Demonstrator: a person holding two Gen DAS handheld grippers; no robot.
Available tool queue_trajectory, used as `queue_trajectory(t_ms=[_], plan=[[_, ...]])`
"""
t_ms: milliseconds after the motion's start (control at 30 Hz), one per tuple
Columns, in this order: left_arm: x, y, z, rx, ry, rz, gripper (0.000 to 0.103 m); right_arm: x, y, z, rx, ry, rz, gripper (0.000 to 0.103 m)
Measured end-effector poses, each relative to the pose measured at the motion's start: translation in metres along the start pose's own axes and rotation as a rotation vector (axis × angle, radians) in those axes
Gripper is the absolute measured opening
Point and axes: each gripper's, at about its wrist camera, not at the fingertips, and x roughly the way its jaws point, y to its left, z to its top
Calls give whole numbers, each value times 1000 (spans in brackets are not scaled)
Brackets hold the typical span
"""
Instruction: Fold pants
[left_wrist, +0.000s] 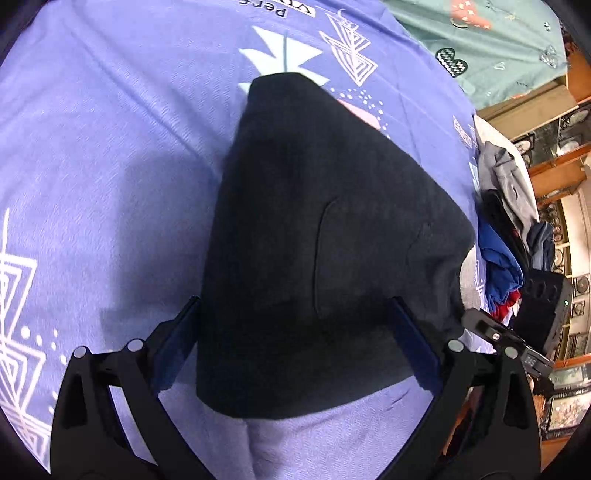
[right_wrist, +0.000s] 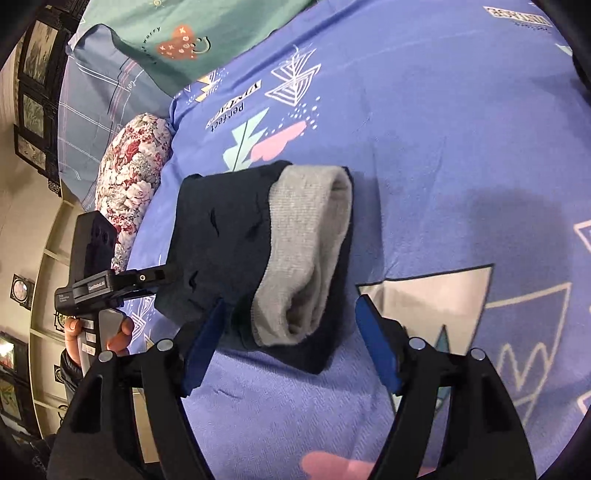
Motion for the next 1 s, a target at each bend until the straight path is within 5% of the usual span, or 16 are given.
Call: queue_trajectory(t_ms=[233, 300, 433, 533, 600, 767, 1000], plan=[[11, -12, 18, 71, 28, 32, 93, 29, 0, 17, 44, 12, 21, 73], [14, -22, 20, 126, 15, 95, 74, 34, -1, 21, 61, 9, 20, 65], [9, -20, 23, 88, 10, 54, 52, 35, 1, 23, 67, 11, 13, 43], [2, -24, 21, 92, -15, 59, 38, 29, 10, 27, 26, 8, 17, 37], [-13, -32, 21, 100, -58, 45, 29, 21, 20, 36, -14, 1, 19, 35], [-71, -53, 44, 144, -234, 8, 29, -11, 66, 79, -181, -101, 8, 35], [-127, -81, 165, 192, -462, 72, 31, -15, 126, 207, -383, -270, -67, 37]])
